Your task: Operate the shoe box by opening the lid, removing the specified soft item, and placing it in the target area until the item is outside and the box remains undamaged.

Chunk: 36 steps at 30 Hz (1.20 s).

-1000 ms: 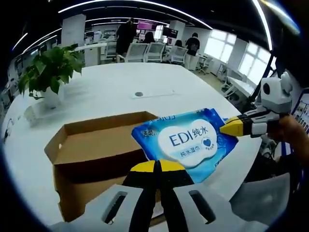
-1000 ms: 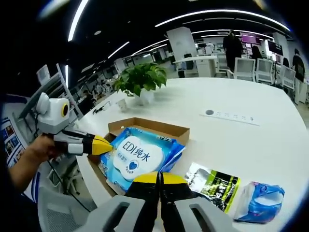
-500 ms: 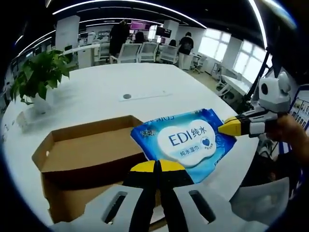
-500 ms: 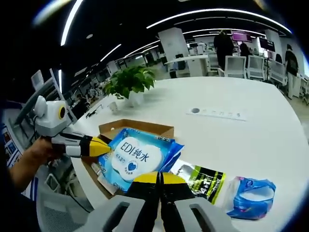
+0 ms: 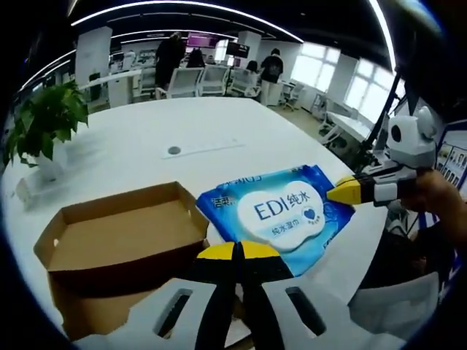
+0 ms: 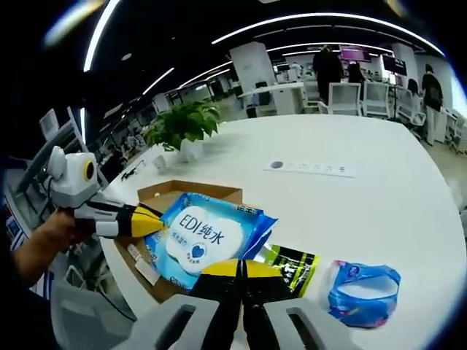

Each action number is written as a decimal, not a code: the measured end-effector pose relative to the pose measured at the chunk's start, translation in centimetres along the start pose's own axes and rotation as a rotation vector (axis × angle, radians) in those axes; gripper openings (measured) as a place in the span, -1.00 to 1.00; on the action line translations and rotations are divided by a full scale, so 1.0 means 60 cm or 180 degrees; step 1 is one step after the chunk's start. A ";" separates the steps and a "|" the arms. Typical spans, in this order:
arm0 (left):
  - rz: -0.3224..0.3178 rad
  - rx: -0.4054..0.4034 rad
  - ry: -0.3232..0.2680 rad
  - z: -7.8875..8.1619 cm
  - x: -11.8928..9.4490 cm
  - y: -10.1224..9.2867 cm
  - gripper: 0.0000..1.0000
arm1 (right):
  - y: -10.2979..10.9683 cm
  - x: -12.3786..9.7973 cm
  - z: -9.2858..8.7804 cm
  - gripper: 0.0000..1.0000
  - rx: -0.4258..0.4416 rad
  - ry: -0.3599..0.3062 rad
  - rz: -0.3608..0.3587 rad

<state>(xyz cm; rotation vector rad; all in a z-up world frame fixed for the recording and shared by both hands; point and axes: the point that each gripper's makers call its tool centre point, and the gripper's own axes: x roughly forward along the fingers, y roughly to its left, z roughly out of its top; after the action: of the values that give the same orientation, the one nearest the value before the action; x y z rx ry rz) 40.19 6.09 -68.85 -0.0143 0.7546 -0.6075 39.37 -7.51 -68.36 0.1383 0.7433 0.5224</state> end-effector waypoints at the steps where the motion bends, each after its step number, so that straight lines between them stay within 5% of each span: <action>1: -0.0006 0.0000 0.0002 0.000 0.003 -0.002 -1.00 | -0.003 -0.001 -0.001 -1.00 0.0005 0.0002 -0.0010; 17: -0.0035 0.0135 0.0069 -0.020 0.066 -0.023 -1.00 | -0.065 0.009 -0.030 -1.00 0.0049 0.0030 -0.0165; 24: -0.0020 0.0062 0.0197 -0.041 0.097 -0.019 -1.00 | -0.088 0.029 -0.049 -1.00 0.0108 0.0067 -0.0289; 36: 0.0069 0.0307 0.0437 -0.075 0.136 -0.015 -1.00 | -0.116 0.064 -0.081 -1.00 -0.0019 0.0201 -0.0401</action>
<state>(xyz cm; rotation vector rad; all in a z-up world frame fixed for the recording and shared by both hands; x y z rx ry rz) 41.43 2.00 -77.18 0.1253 0.8563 -0.6283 41.28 -11.92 -76.37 0.0692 0.8064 0.4104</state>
